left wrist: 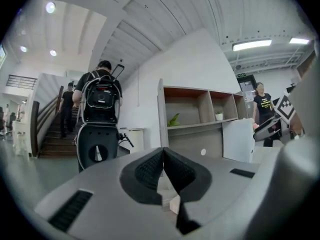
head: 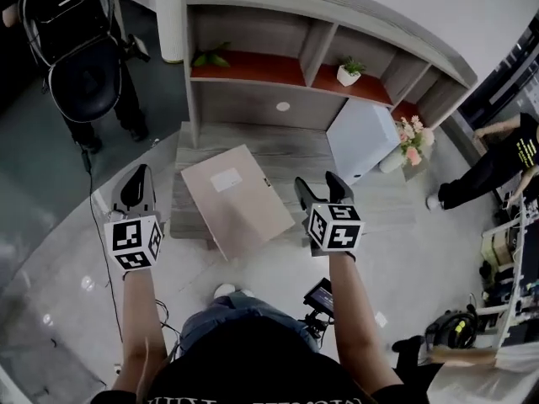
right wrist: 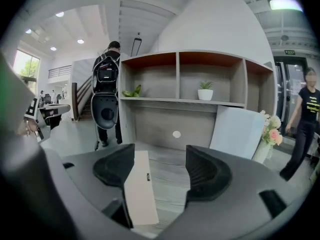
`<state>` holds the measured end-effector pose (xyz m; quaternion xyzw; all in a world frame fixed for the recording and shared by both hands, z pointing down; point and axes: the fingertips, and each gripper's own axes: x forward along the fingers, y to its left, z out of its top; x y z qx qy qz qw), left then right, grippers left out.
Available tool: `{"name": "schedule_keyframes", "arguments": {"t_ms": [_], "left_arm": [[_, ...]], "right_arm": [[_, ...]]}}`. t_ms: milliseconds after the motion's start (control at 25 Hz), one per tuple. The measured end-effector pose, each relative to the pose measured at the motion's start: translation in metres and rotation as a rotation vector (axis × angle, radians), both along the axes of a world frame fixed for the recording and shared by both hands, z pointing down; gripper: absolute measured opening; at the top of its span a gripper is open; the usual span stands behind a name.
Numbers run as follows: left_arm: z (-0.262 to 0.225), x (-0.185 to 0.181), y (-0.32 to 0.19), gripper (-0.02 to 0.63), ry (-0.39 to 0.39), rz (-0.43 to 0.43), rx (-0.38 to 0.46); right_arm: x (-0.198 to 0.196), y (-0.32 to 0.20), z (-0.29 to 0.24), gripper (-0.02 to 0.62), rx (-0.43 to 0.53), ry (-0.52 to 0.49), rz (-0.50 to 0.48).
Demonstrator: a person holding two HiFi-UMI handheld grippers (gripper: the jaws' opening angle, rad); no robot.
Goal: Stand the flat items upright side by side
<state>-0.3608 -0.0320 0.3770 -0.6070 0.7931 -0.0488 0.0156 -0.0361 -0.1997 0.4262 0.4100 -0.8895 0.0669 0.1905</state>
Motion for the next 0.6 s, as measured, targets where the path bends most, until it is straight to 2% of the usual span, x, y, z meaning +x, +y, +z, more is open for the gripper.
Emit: {"name": "schedule_keyframes", "arguments": {"t_ms": [280, 480, 600], "left_arm": [[0.015, -0.002, 0.032, 0.011, 0.006, -0.079, -0.038], [0.024, -0.007, 0.06, 0.011, 0.024, -0.141, -0.053], [0.027, -0.01, 0.069, 0.011, 0.031, -0.158, -0.056]], "right_arm": [[-0.066, 0.024, 0.036, 0.319, -0.097, 0.064, -0.184], [-0.11, 0.056, 0.076, 0.319, -0.199, 0.117, -0.296], [-0.134, 0.072, 0.103, 0.319, -0.291, 0.142, -0.342]]}}
